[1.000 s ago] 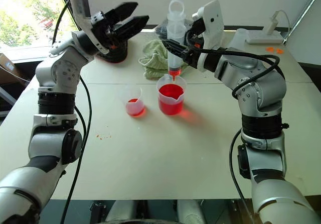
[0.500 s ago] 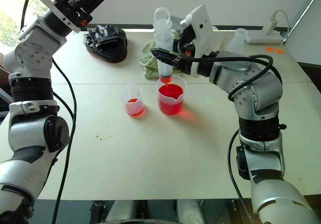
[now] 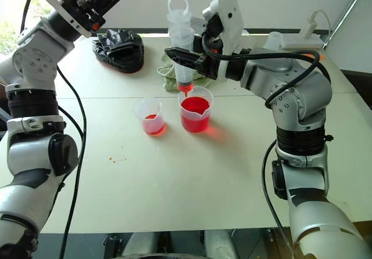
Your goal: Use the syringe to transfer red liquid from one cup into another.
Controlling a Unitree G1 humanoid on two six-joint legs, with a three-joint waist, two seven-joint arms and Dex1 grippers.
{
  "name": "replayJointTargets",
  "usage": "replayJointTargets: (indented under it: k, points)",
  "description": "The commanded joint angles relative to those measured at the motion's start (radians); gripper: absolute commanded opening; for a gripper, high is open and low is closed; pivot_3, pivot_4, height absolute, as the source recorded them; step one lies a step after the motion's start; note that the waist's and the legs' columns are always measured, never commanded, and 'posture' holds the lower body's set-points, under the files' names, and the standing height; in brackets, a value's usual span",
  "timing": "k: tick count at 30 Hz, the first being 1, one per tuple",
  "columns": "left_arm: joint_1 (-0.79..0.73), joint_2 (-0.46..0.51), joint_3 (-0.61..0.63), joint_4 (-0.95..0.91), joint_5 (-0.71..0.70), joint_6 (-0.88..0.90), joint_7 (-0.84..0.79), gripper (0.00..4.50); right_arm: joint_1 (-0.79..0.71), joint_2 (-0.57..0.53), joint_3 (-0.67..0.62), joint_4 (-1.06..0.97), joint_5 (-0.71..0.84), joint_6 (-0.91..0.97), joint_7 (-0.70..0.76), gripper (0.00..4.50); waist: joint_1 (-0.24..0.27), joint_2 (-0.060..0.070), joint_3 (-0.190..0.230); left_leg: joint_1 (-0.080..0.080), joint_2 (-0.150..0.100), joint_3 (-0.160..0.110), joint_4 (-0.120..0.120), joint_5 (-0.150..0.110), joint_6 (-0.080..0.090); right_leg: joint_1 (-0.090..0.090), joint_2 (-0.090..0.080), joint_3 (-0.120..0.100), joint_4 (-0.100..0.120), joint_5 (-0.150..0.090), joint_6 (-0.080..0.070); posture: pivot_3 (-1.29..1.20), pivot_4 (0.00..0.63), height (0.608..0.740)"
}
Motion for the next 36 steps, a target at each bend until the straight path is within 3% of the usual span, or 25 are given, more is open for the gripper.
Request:
replayJointTargets:
  k: [1, 13, 19, 36]
  points:
    - [-0.032, 0.023, 0.016, -0.047, -0.021, 0.0, -0.002, 3.91, -0.052, 0.015, -0.01, 0.002, 0.02, -0.023, 0.028, 1.68, -0.001, 0.0, 0.0, 0.0, 0.0, 0.0, 0.0, 0.0, 0.0, 0.0, 0.0, 0.0, 0.0, 0.0, 0.0, 0.0, 0.15, 0.74]
    - [-0.043, 0.098, 0.03, -0.125, -0.053, 0.081, 0.016, 3.91, -0.103, 0.206, 0.1, 0.09, -0.019, -0.097, 0.065, 1.68, -0.006, 0.0, 0.0, 0.0, 0.0, -0.001, 0.0, 0.0, 0.0, -0.001, 0.0, 0.0, 0.005, 0.0, 0.0, 0.0, 0.15, 0.74]
    - [-0.02, 0.13, 0.049, -0.204, -0.089, 0.133, 0.05, 3.91, -0.106, 0.327, 0.161, 0.238, -0.08, -0.188, 0.085, 1.68, -0.009, 0.0, 0.0, 0.0, -0.001, -0.003, 0.002, 0.0, -0.001, -0.002, -0.001, -0.001, 0.012, 0.0, 0.0, 0.0, 0.15, 0.74]
    - [0.045, 0.168, 0.076, -0.412, -0.255, 0.333, 0.13, 3.91, -0.078, 0.347, 0.233, 0.42, -0.265, -0.377, 0.192, 1.68, -0.037, 0.0, 0.0, 0.0, -0.002, -0.007, 0.002, 0.001, -0.001, -0.002, -0.001, -0.003, 0.014, 0.0, 0.0, 0.0, 0.15, 0.74]
